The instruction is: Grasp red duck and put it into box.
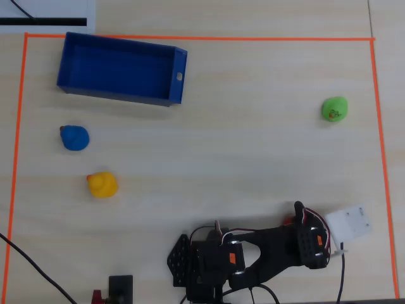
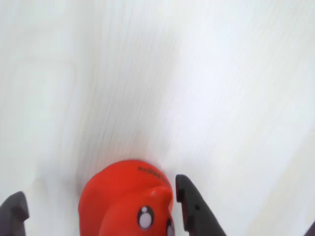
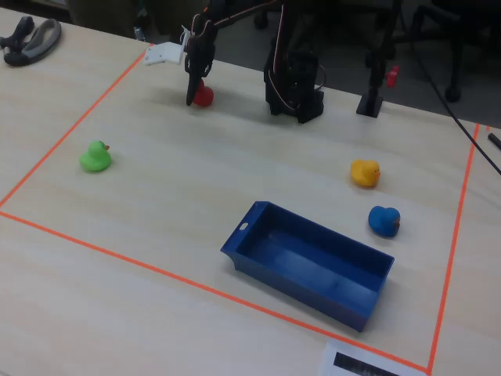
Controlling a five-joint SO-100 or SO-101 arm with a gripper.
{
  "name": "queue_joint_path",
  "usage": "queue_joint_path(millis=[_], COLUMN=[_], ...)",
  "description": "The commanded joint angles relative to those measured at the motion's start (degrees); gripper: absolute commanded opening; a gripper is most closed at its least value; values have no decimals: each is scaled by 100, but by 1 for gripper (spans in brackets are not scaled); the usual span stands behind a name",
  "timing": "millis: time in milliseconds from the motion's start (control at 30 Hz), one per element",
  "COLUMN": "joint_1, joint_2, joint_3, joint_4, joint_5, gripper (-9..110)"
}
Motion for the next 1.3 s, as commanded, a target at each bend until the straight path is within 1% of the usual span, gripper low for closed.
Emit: queue_joint_path(millis=[0, 100, 533, 667, 767, 867, 967, 1000, 1267], joint_1=[79, 123, 237, 281, 334, 413, 448, 457, 457], joint_2=[-9, -44, 79, 105, 105, 105, 97, 97, 132], joint_3=[88, 281, 844, 923, 949, 993, 1020, 1020, 967], joint_4=[-264, -510, -756, -765, -773, -791, -809, -791, -545], joint_5=[-141, -229, -483, -536, -589, -677, -677, -686, -659], gripper=[41, 41, 41, 36, 34, 28, 2, 0, 0])
